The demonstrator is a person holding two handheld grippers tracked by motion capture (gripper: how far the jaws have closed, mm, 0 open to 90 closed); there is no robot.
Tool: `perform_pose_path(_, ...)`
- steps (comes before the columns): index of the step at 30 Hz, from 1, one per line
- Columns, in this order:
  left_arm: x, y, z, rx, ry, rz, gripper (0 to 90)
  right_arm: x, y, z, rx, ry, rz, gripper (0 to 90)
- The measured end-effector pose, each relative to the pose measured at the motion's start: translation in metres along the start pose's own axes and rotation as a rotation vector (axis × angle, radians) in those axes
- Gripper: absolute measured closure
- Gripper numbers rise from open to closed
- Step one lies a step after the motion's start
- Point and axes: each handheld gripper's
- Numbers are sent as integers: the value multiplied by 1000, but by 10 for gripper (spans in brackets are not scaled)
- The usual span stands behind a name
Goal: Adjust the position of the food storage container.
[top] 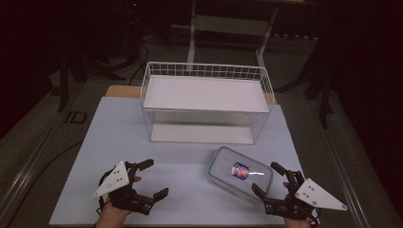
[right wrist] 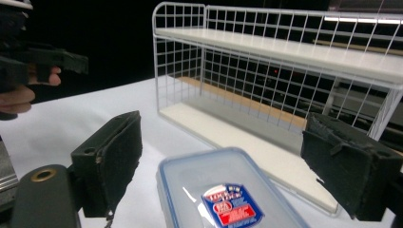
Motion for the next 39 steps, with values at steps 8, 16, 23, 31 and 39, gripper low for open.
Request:
perform_pose_path(8, -1, -1, 1, 1, -1, 2, 2, 3, 12, 1, 12, 8, 55, 128)
perform_pose_path(16, -2, -3, 2, 9, -2, 2, 2, -8, -12, -1, -17, 130, 197, 597)
perform_pose_path(23, -4, -3, 2, 5, -3, 10, 3, -23, -34, 3, 24, 245, 375, 898)
perform_pose_path(31, -6, -4, 3, 12, -2, 14, 3, -30, -46, 1, 53, 254, 489, 900)
perform_pose_path(39, -8, -5, 3, 16, -4, 18, 2, -33, -54, -7, 45, 247, 543, 900)
Point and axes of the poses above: each handheld gripper's, and its own axes: x roughly backward along the jaws, y roughly out of its top, z roughly to its left, and after that the axes turned 15 degrees about z, right-handed
